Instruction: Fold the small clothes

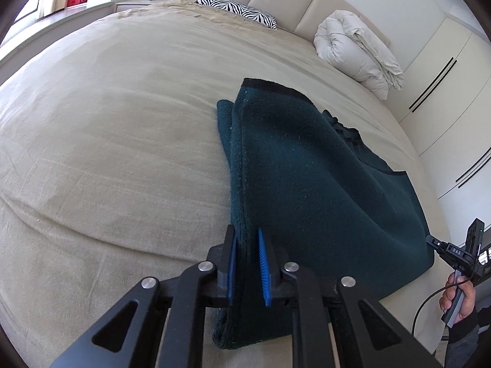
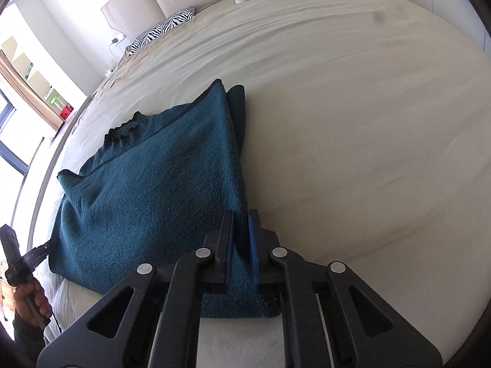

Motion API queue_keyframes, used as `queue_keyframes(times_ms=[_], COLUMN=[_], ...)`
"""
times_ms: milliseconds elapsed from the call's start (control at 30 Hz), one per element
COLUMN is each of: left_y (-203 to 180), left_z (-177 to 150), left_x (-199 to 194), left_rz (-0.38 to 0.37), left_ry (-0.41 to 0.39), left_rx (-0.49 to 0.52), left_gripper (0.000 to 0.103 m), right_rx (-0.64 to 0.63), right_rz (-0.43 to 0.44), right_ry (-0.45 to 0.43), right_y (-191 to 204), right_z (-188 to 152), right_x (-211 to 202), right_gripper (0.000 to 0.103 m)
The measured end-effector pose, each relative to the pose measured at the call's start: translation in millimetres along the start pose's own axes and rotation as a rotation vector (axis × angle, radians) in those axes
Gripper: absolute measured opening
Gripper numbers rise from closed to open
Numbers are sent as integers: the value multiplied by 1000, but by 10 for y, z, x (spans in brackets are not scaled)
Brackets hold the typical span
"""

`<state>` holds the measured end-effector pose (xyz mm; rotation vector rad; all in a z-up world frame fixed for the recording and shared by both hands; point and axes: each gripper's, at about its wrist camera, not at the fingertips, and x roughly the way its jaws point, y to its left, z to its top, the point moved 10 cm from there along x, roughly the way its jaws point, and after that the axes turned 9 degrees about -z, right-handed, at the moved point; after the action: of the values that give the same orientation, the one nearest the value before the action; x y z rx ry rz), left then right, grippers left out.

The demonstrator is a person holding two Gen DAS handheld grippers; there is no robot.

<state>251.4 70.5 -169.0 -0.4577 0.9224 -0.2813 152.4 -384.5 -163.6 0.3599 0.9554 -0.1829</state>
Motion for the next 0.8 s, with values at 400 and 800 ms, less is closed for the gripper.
queue_keyframes(times_ms=[400,800], left_y=[119,191], left_z=[-170,-284], left_x=[-108,-155], left_rz=[8,-21], left_ry=[6,-2], left_rx=[-13,-52], left_gripper=[8,8], right_rx=[63,142], right_rz=[-9,13], right_ry=[-33,-15], right_y=[-205,-359], right_z=[-90,-269], right_x=[-267,-101], right_gripper=[5,5])
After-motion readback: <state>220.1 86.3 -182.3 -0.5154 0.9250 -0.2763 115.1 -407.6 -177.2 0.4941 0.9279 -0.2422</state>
